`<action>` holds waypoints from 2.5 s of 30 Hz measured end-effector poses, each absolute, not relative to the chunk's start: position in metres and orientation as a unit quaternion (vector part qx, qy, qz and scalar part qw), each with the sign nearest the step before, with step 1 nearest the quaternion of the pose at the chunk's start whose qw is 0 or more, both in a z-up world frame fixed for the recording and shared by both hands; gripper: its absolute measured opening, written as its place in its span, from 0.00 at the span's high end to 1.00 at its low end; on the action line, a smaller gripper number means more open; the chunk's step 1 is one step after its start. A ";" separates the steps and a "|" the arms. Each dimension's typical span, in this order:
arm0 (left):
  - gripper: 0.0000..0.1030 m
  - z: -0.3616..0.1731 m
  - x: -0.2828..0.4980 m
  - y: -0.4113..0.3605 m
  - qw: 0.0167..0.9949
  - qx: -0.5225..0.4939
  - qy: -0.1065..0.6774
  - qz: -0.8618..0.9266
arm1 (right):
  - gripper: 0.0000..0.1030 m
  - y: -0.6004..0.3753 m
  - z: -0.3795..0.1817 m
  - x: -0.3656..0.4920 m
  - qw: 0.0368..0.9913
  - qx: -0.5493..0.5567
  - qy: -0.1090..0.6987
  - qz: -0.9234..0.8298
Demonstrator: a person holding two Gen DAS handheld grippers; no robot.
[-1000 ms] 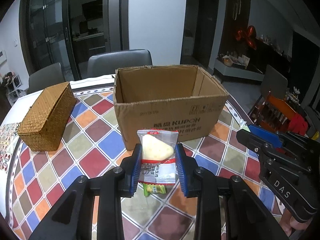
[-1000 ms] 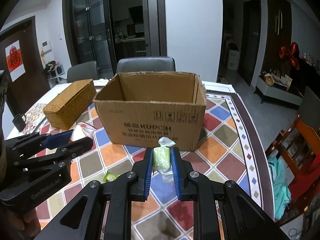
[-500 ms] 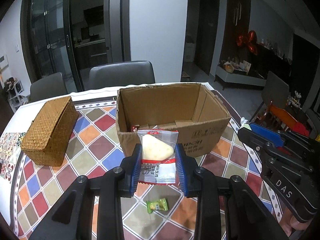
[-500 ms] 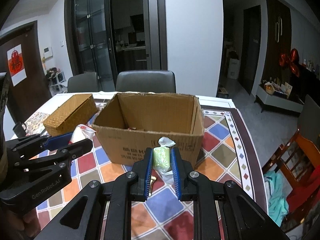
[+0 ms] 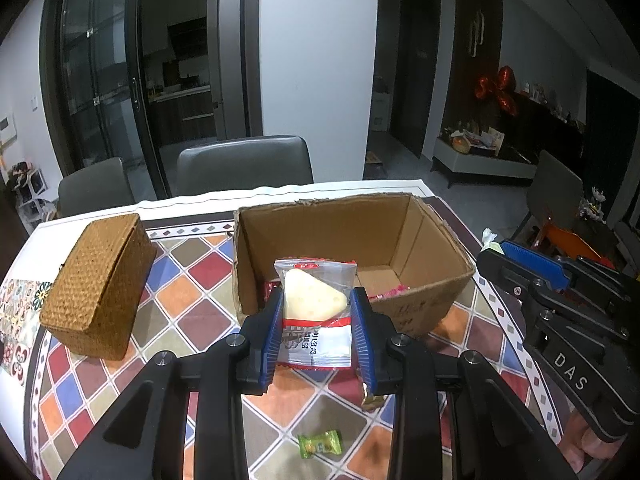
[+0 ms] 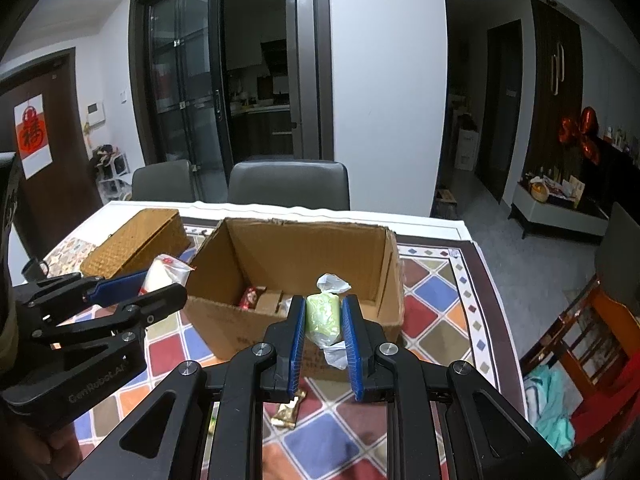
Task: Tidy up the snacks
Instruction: 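Carry the bread packet and green sweet up over the KUPOH box with both grippers, then open both grippers to drop the bread packet and sweet into the box, then withdraw both tools from the box toward the green candy and gold candy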
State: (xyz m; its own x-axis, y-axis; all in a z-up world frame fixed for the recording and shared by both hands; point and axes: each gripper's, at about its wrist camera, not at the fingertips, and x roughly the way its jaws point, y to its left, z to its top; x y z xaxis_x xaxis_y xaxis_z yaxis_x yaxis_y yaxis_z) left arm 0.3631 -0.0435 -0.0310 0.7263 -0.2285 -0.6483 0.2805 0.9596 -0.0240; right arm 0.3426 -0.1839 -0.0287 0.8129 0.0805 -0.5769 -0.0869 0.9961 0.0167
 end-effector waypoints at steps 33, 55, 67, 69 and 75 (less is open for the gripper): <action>0.68 -0.058 0.437 -0.053 0.924 0.041 0.357 -0.131 | 0.80 -0.190 -0.049 0.413 0.951 -0.002 0.307 0.042; 0.22 -0.049 0.421 -0.048 0.937 0.045 0.335 -0.092 | 0.34 -0.195 -0.048 0.412 0.957 -0.023 0.289 0.014; 0.20 -0.037 0.397 -0.041 0.941 0.040 0.326 -0.078 | 0.34 -0.195 -0.037 0.391 0.961 -0.016 0.277 0.014; 0.20 -0.036 0.392 -0.038 0.942 0.038 0.325 -0.076 | 0.34 -0.194 -0.036 0.388 0.961 -0.014 0.277 0.017; 0.20 -0.033 0.380 -0.033 0.943 0.033 0.323 -0.071 | 0.34 -0.188 -0.031 0.377 0.962 -0.018 0.273 0.021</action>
